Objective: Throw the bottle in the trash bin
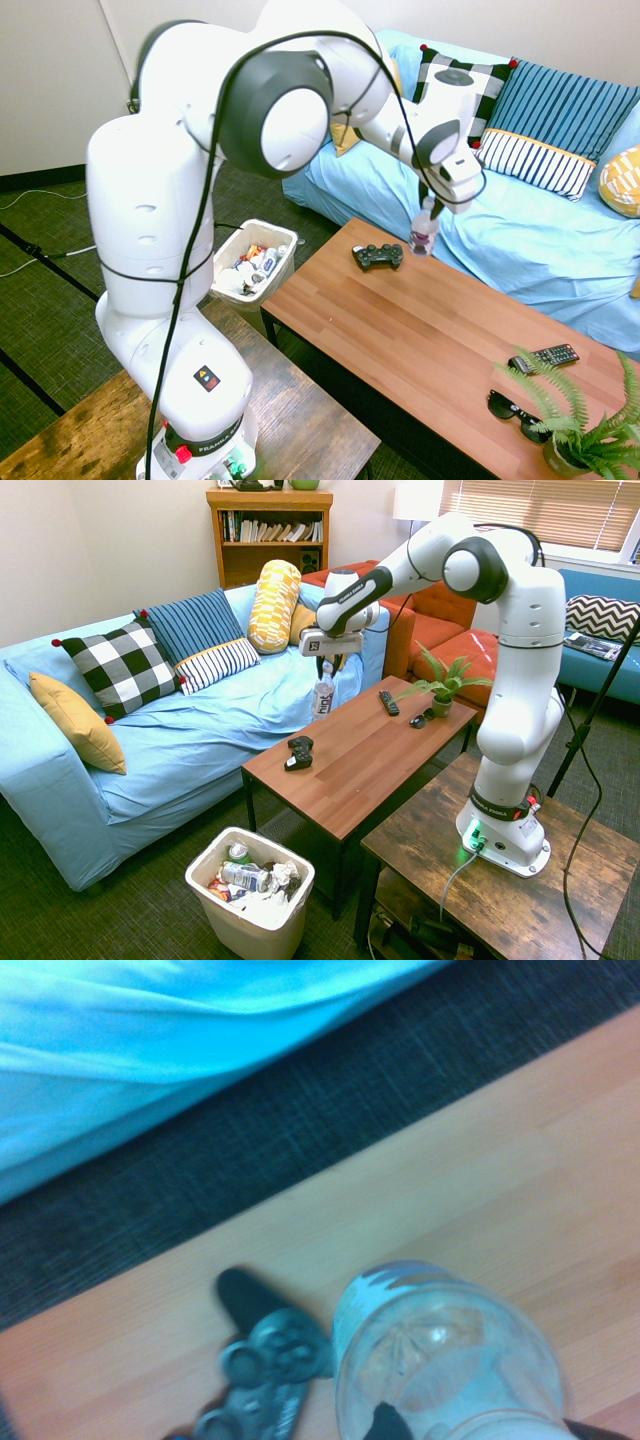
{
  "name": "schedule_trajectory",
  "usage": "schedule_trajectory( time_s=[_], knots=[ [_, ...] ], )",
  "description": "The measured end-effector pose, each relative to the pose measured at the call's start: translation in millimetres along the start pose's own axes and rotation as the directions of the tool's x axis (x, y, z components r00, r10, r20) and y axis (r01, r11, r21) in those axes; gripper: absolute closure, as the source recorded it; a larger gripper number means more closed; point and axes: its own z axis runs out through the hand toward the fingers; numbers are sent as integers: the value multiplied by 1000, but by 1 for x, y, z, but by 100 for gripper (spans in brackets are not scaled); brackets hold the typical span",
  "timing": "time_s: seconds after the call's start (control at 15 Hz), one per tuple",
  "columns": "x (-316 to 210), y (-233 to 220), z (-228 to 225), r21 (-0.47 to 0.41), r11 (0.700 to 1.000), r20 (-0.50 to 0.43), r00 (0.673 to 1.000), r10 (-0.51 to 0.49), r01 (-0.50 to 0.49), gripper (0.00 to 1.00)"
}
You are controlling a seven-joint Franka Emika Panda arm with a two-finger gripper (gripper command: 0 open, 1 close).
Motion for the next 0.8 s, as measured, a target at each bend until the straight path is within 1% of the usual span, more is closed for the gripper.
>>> schedule_trajectory(
  time_s=[0.2,0.33,0.47,0.6,0.8],
  knots=[
    [-99,-19,-54,58,994,-2,995,-96,96,100],
    [-169,-32,-63,66,986,-18,988,-150,151,100],
    [-235,-39,-51,61,977,-24,979,-204,205,100],
    [-296,-41,-29,51,965,-22,966,-256,257,100],
    [-375,-33,4,17,947,-9,947,-321,322,100]
  ],
)
